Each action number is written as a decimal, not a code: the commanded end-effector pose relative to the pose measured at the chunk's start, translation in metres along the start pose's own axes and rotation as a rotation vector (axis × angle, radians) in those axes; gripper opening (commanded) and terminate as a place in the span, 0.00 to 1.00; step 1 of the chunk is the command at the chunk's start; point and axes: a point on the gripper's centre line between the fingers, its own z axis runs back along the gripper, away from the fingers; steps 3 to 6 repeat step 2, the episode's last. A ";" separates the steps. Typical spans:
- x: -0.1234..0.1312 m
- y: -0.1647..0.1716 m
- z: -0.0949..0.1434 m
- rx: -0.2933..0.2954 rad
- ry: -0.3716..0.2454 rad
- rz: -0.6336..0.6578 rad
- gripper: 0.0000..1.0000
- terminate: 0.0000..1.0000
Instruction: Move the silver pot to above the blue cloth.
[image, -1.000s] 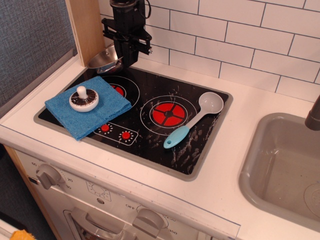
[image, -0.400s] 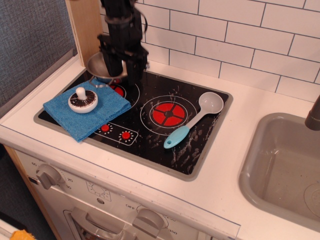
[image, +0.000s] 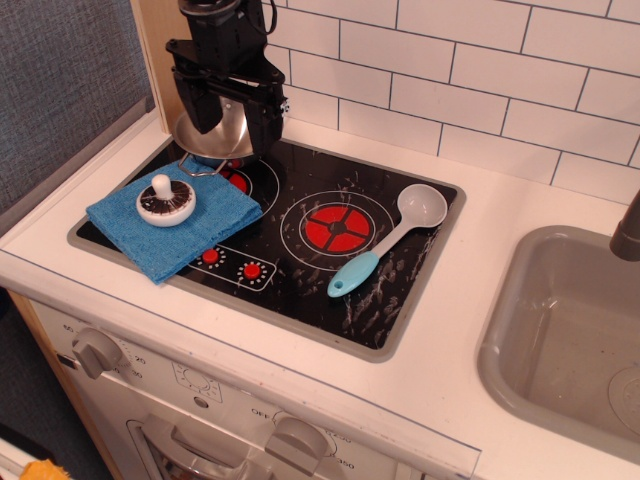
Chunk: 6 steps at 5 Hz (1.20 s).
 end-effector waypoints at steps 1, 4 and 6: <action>-0.013 -0.005 0.021 0.004 -0.038 0.010 1.00 0.00; -0.013 -0.005 0.021 0.004 -0.038 0.010 1.00 1.00; -0.013 -0.005 0.021 0.004 -0.038 0.010 1.00 1.00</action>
